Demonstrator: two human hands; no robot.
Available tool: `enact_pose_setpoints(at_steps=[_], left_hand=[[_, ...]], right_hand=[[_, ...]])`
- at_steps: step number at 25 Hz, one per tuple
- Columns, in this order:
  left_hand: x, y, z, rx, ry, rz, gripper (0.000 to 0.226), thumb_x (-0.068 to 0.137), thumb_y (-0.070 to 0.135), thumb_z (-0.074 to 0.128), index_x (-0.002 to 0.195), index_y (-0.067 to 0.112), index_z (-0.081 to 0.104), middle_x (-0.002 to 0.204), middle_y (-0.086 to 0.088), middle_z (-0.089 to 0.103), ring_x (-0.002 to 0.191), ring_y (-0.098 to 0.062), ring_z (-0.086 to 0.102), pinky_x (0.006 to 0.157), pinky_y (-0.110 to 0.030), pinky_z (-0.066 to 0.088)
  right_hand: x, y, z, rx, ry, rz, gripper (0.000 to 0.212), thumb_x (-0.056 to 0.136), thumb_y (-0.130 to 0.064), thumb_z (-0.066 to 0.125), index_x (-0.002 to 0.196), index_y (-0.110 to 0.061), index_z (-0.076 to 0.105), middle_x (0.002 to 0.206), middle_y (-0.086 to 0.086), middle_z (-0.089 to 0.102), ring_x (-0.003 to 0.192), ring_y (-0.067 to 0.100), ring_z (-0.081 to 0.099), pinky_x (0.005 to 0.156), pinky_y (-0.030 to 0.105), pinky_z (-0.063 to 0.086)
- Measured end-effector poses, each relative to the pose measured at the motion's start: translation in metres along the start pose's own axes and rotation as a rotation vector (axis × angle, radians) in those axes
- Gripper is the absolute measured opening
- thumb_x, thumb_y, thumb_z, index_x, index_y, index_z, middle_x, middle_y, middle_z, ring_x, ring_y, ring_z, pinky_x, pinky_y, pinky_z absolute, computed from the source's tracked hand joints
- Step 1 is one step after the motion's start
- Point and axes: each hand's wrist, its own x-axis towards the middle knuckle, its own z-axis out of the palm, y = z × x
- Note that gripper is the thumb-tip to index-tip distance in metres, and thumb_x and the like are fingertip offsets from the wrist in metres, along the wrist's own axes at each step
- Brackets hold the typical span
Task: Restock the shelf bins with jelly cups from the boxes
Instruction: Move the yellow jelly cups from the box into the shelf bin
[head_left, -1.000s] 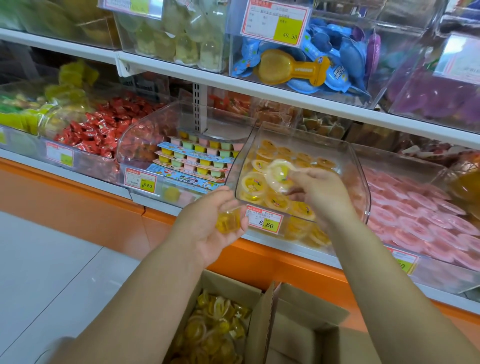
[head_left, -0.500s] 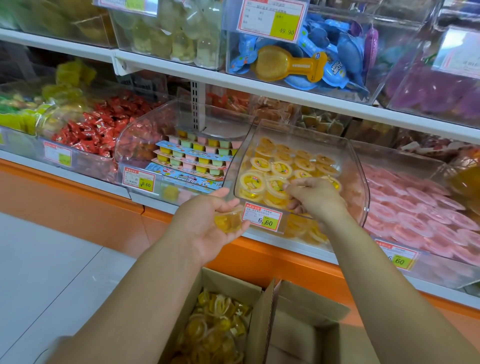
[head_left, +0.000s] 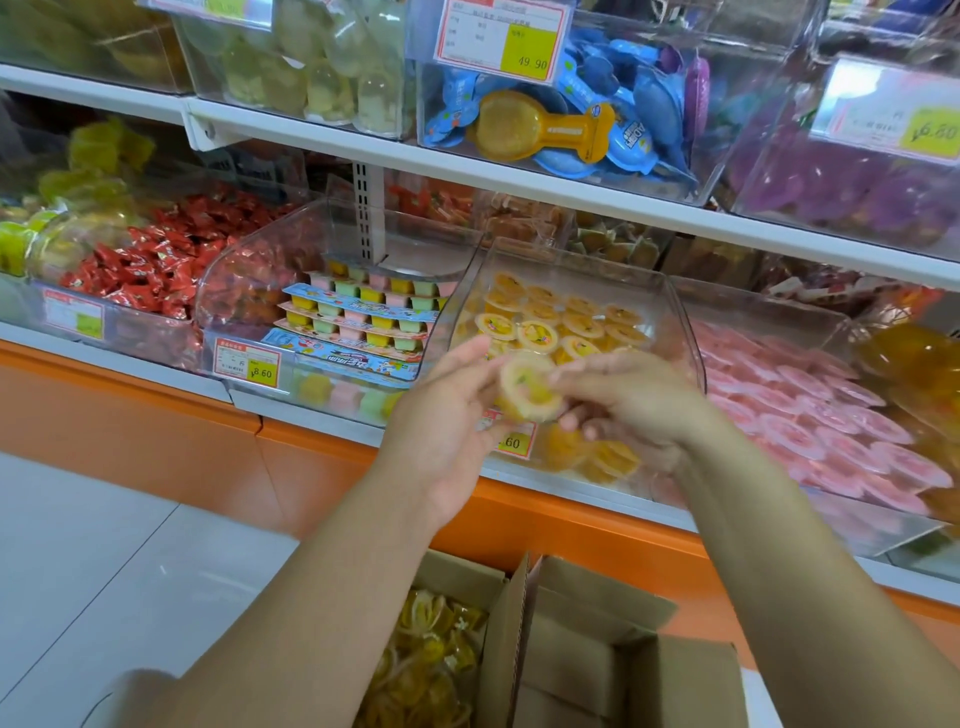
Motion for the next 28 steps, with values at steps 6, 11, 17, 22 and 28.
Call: enact_pose_setpoints(at_steps=[6,11,17,22,28], left_hand=[[0.009,0.007,-0.010,-0.027,0.129,-0.001,0.037,0.105,0.013,0.041,0.141,0.013,0.049,0.130,-0.008,0.064,0.114,-0.019,0.063,0.092,-0.039,0.053],[0.009,0.008,-0.009,-0.026,0.159,-0.049,0.033,0.103,0.014,0.046,0.135,0.014,0.053,0.119,-0.007,0.068,0.108,-0.020,0.066,0.090,-0.041,0.055],[-0.003,0.004,-0.024,0.041,0.193,-0.129,0.030,0.101,0.012,0.048,0.130,0.010,0.057,0.116,-0.010,0.070,0.104,-0.022,0.068,0.077,-0.038,0.058],[-0.038,-0.006,-0.054,0.138,0.267,-0.184,0.018,0.101,0.013,0.047,0.111,0.014,0.062,0.117,-0.010,0.069,0.104,-0.022,0.067,0.076,-0.037,0.055],[-0.084,-0.021,-0.102,0.288,0.371,-0.311,0.018,0.099,0.021,0.054,0.115,0.014,0.061,0.117,-0.010,0.067,0.111,-0.026,0.064,0.095,-0.042,0.052]], right_hand=[[0.027,0.029,-0.046,-0.048,0.303,0.063,0.010,0.093,-0.009,0.061,0.085,-0.003,0.062,0.064,0.011,0.060,0.037,0.006,0.053,0.035,0.015,0.041],[0.037,0.038,-0.040,-0.084,0.266,0.096,0.007,0.093,-0.011,0.062,0.086,-0.008,0.063,0.062,0.008,0.063,0.036,0.007,0.053,0.036,0.016,0.040],[0.025,0.034,-0.045,-0.160,0.290,0.089,0.017,0.096,-0.025,0.058,0.099,-0.009,0.062,0.066,0.007,0.066,0.036,0.009,0.048,0.036,0.017,0.036],[-0.016,0.032,-0.027,-0.242,0.537,-0.306,0.024,0.097,-0.025,0.045,0.100,-0.017,0.067,0.059,0.000,0.060,0.042,0.010,0.048,0.049,0.025,0.041],[-0.079,0.085,0.054,-0.053,0.211,-0.471,0.029,0.102,-0.020,0.042,0.078,-0.021,0.057,0.062,0.001,0.057,0.049,0.011,0.049,0.048,0.020,0.039]])
